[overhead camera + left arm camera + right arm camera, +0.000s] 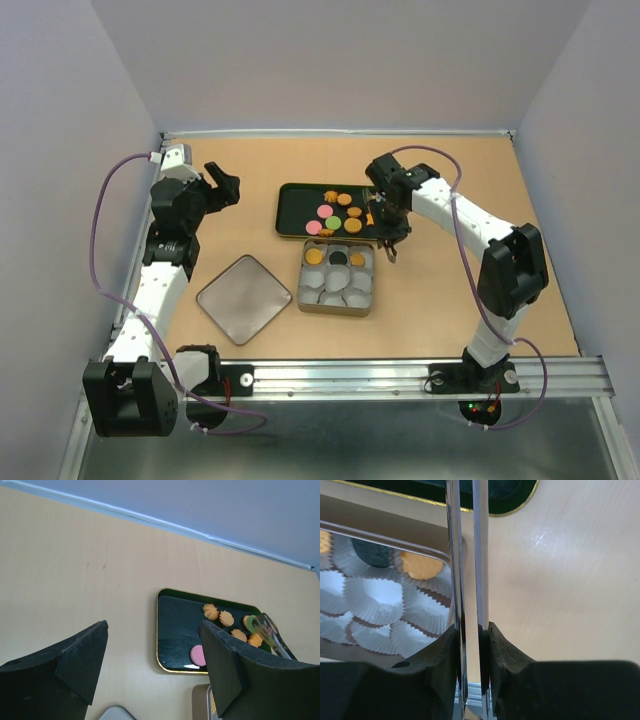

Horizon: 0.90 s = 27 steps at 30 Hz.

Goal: Pack the cookies

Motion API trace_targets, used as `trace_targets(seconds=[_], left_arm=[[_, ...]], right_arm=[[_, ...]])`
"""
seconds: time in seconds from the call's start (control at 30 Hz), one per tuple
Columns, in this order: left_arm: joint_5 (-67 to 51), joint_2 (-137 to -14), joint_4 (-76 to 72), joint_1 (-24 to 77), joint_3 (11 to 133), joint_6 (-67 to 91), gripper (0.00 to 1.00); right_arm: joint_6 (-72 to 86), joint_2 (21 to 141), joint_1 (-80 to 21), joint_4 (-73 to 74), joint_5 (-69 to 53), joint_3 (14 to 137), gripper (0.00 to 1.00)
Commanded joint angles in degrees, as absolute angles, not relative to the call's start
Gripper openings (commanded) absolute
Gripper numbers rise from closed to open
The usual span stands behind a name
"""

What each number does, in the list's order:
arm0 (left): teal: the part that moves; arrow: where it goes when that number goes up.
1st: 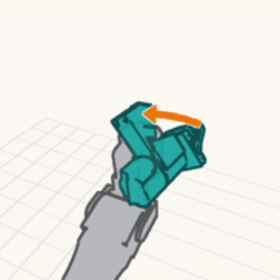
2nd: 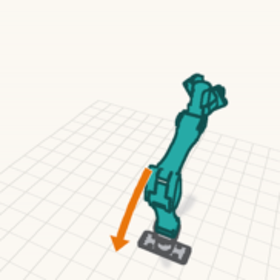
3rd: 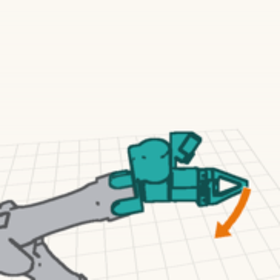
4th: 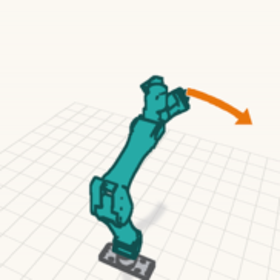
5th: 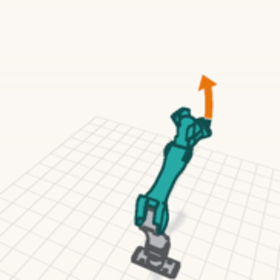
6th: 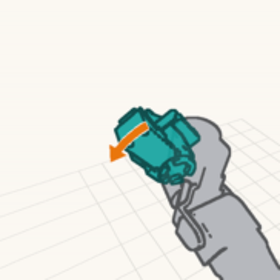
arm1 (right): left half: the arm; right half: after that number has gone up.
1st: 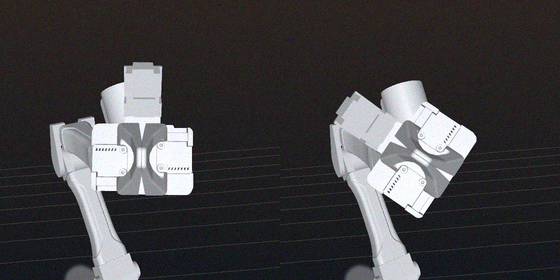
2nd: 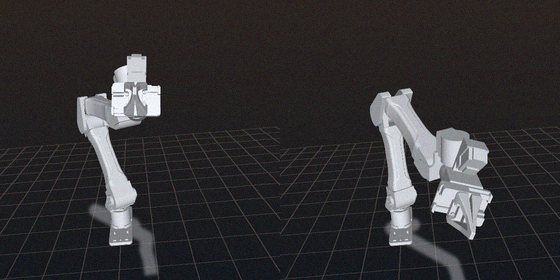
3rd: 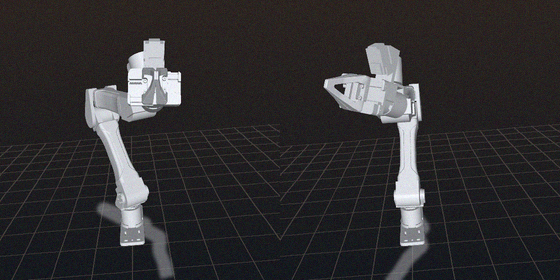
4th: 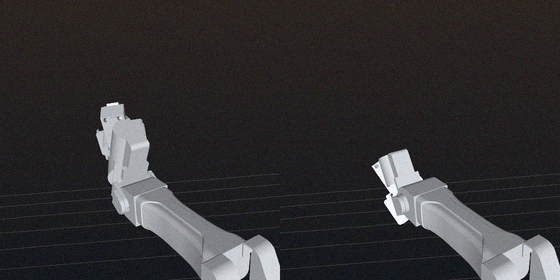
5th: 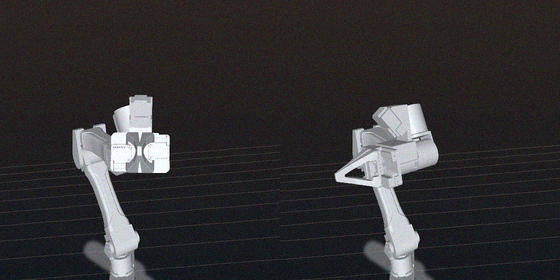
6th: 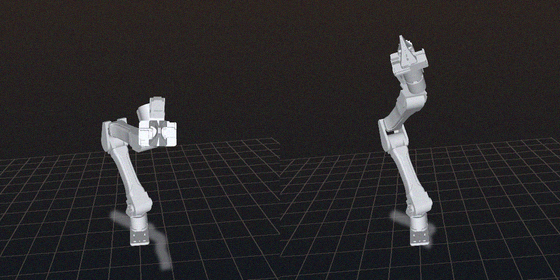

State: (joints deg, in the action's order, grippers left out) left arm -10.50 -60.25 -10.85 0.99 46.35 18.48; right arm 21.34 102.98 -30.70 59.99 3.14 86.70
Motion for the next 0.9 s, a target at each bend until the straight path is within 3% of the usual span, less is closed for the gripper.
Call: trace_targets(seconds=[0.0,0.17,0.37,0.6,0.87], left_arm=[[-11.08,-59.41,-12.57,0.79,46.41,18.19,0.85],[-10.99,-59.50,-12.66,0.79,46.49,18.19,0.85],[-10.72,-59.41,-12.74,0.79,46.58,18.02,0.85],[-10.11,-59.50,-12.48,0.79,46.32,17.93,0.84],[-8.96,-59.15,-12.39,0.79,46.23,17.67,0.84]], right_arm=[[20.48,98.88,-30.32,62.13,4.04,95.35,0.15],[20.48,93.79,-30.50,63.90,-2.89,95.98,0.13],[23.28,84.49,-33.48,60.65,-14.67,87.20,0.12],[34.17,74.99,-48.94,57.04,-13.28,72.52,0.12],[39.73,66.80,-52.38,56.60,-11.78,63.02,0.10]])
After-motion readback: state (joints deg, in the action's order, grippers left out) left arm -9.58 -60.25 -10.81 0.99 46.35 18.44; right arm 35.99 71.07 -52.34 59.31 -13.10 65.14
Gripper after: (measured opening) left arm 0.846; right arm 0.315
